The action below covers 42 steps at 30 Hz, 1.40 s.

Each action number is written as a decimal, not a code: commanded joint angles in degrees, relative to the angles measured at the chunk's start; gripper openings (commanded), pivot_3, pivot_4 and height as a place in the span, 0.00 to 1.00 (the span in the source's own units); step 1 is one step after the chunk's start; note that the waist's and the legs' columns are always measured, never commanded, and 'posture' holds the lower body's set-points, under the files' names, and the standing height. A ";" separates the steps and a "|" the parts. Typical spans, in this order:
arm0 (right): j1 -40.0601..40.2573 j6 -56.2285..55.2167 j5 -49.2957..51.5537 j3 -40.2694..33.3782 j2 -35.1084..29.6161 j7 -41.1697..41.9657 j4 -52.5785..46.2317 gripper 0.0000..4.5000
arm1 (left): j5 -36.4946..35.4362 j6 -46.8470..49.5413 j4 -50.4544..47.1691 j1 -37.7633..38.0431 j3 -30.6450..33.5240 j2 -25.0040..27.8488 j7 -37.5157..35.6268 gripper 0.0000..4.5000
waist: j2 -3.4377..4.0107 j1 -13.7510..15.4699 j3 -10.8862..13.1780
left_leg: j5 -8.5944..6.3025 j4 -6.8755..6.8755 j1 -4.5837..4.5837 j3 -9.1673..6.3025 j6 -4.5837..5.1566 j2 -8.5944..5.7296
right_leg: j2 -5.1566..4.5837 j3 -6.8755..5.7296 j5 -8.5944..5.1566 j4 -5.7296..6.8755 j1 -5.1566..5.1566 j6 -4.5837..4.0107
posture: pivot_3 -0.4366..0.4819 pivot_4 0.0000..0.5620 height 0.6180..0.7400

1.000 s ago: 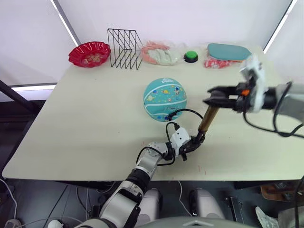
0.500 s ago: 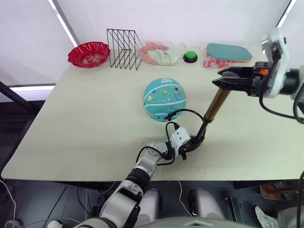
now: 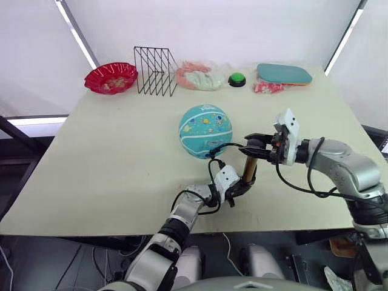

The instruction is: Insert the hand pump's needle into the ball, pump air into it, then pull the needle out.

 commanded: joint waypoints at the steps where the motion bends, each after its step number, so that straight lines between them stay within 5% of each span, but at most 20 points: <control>1: 3.03 1.84 -3.31 1.84 -0.60 -0.51 3.02 0.43 | -0.05 1.58 1.71 2.47 -0.20 0.74 -1.00 0.23 | -0.05 -0.07 -0.02 | 0.00 0.00 0.01 -0.02 0.00 0.01 | 0.02 -0.01 0.00 0.00 0.01 0.00 | 0.48 0.27 1.00; 12: -7.72 15.24 10.95 -14.29 -11.27 0.44 -9.95 0.43 | -0.15 0.88 4.10 1.11 -0.01 0.24 -1.38 0.23 | 0.52 1.22 1.36 | 0.01 0.14 -0.71 -0.04 0.00 -0.10 | -0.10 -0.03 0.07 -0.02 -0.51 -0.08 | 0.48 0.27 1.00; 25: -29.27 31.07 23.42 -22.69 -20.28 -4.62 -5.69 0.43 | -0.41 -0.13 5.93 0.52 0.07 -0.05 -1.56 0.23 | 0.39 1.50 2.06 | 0.03 0.26 -1.48 -0.07 0.03 -0.32 | -0.36 -0.11 0.20 0.03 -1.20 -0.25 | 0.48 0.27 1.00; 31: -21.85 29.74 19.19 -16.32 -19.47 -3.98 -8.21 0.43 | -0.42 -0.28 5.76 0.66 -0.04 0.05 -1.55 0.23 | 0.36 1.51 2.04 | 0.03 0.28 -1.52 -0.03 0.03 -0.33 | -0.37 -0.08 0.21 0.04 -1.25 -0.26 | 0.48 0.27 1.00; 42: -1.37 17.96 8.65 -2.99 -8.02 -4.63 -4.92 0.43 | -0.20 0.53 3.84 1.65 0.18 0.37 -0.91 0.23 | 0.08 0.73 1.15 | -0.01 0.13 -0.29 0.03 0.05 -0.05 | -0.15 -0.10 0.02 0.04 -0.16 0.02 | 0.48 0.27 1.00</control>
